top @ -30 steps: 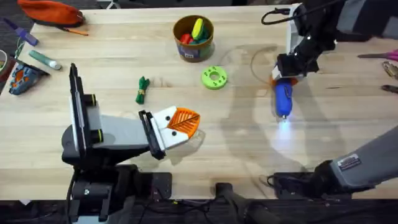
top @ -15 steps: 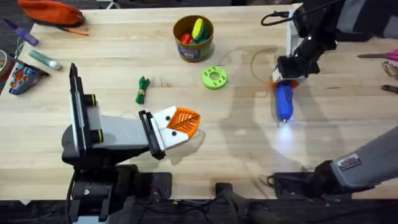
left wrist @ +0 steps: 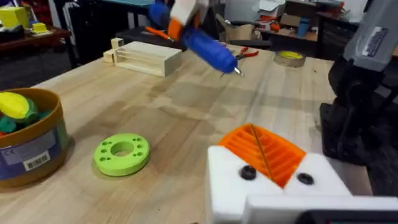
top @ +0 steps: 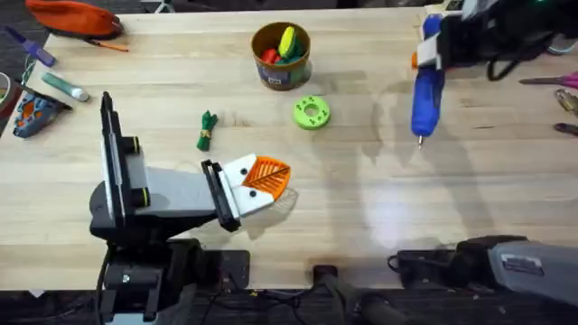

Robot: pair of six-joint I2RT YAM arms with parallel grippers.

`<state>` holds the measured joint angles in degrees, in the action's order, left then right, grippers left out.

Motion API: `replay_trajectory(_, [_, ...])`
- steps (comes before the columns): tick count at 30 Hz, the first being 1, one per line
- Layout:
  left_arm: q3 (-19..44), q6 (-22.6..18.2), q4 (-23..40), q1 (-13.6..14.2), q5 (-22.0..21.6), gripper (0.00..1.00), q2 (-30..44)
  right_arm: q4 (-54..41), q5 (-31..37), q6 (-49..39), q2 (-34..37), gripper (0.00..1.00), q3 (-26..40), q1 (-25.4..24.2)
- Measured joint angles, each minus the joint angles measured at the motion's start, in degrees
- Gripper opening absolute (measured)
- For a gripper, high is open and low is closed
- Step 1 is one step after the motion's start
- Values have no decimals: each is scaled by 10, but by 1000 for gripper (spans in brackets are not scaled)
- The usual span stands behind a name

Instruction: Pick up the gripper from the table and insert it into the empty holder that is missing its gripper. Then pick up a screw, insert it into the mounting hole, and use the screwdriver to tighten it. Finally, clean up the table by picking up the vegetable and placing it into the bucket.

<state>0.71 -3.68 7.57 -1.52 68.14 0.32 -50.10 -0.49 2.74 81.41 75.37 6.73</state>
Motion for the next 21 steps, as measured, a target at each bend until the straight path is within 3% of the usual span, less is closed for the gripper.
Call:
replay_trajectory(7, [0,0,0,0,0,16,0,52,-6,0,-128,22,0,50])
replay_trajectory(11, [0,0,0,0,0,16,0,96,-44,-1,-183,22,0,75])
replay_trajectory(19, [0,0,0,0,0,16,0,182,-207,-11,-239,22,0,89])
replay_trajectory(20, [0,0,0,0,0,16,0,220,-288,-19,-243,22,0,89])
replay_trajectory(21, [0,0,0,0,0,16,0,234,-320,-23,-243,22,0,89])
